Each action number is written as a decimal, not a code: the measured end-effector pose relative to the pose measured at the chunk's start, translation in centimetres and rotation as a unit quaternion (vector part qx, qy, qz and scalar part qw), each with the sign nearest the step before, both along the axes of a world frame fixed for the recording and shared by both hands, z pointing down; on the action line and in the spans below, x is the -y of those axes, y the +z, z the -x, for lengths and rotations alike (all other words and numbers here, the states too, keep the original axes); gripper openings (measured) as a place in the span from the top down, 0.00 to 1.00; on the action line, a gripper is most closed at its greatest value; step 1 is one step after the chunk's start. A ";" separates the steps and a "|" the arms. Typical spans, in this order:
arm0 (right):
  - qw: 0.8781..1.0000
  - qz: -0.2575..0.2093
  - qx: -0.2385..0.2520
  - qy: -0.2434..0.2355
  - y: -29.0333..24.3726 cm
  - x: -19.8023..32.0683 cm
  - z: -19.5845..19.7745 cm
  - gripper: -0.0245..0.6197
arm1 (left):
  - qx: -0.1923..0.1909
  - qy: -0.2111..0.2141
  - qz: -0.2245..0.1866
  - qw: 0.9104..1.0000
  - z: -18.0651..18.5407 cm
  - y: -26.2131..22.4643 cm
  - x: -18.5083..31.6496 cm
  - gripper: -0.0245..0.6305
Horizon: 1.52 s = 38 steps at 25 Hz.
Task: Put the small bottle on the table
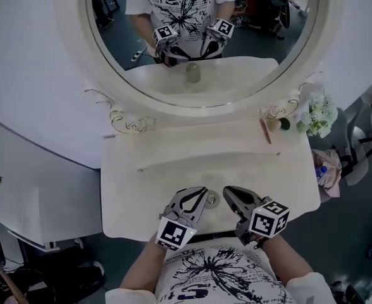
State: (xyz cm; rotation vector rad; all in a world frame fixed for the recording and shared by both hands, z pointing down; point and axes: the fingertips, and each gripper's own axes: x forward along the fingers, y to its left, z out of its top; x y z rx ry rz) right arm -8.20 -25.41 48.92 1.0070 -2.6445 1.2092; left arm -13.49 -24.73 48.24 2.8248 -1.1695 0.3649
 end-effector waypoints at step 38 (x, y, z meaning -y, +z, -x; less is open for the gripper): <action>0.926 -0.334 -0.175 -0.019 -6.9 -0.8 3.5 0.94 | -0.079 -0.095 -0.014 0.992 7.3 -7.1 -0.4 0.93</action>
